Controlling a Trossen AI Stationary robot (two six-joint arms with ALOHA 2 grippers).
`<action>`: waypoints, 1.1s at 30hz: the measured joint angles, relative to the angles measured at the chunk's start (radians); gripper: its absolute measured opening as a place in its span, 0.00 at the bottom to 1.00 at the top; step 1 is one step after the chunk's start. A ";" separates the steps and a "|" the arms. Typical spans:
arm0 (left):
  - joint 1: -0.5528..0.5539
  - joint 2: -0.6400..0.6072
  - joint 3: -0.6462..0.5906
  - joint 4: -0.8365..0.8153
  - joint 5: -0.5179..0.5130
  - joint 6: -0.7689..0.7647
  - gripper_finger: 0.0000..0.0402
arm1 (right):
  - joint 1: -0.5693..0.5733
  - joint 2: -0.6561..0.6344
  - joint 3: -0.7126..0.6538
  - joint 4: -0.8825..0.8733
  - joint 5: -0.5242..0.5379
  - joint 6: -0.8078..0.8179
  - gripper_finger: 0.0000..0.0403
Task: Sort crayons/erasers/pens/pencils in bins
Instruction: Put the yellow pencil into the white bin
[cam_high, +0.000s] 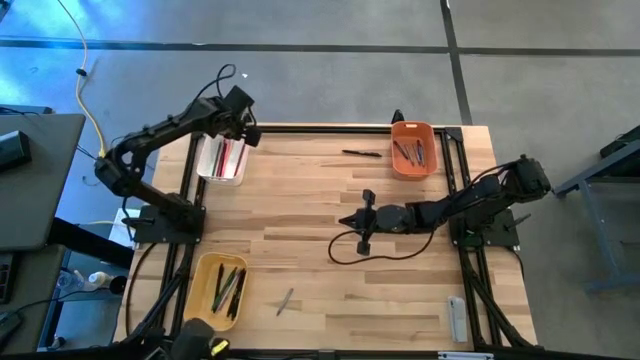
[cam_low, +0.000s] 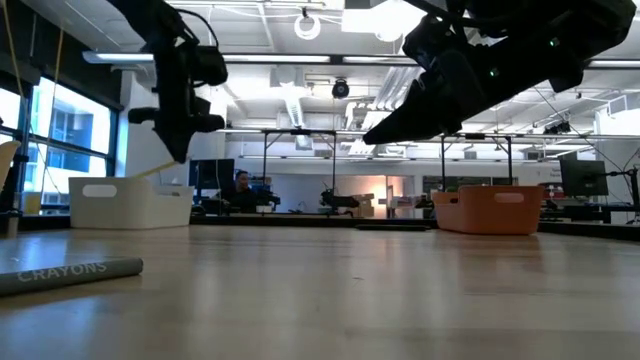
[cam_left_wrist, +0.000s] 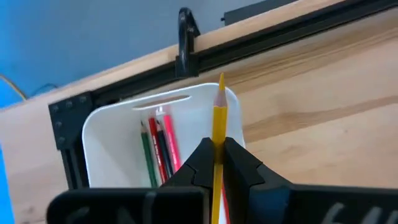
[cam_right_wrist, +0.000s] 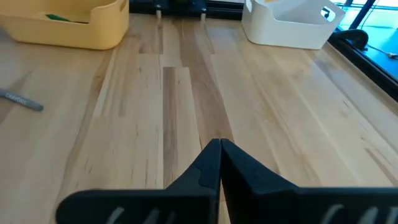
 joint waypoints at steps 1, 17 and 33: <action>0.006 0.004 0.000 0.000 0.000 -0.011 0.00 | 0.000 0.000 0.000 0.000 0.000 -0.005 0.00; 0.003 0.188 0.000 -0.078 -0.022 -0.063 0.00 | 0.017 0.000 0.000 0.013 0.000 -0.042 0.00; 0.011 0.243 0.000 -0.075 -0.033 -0.028 0.09 | 0.021 0.000 0.000 0.033 0.000 -0.051 0.00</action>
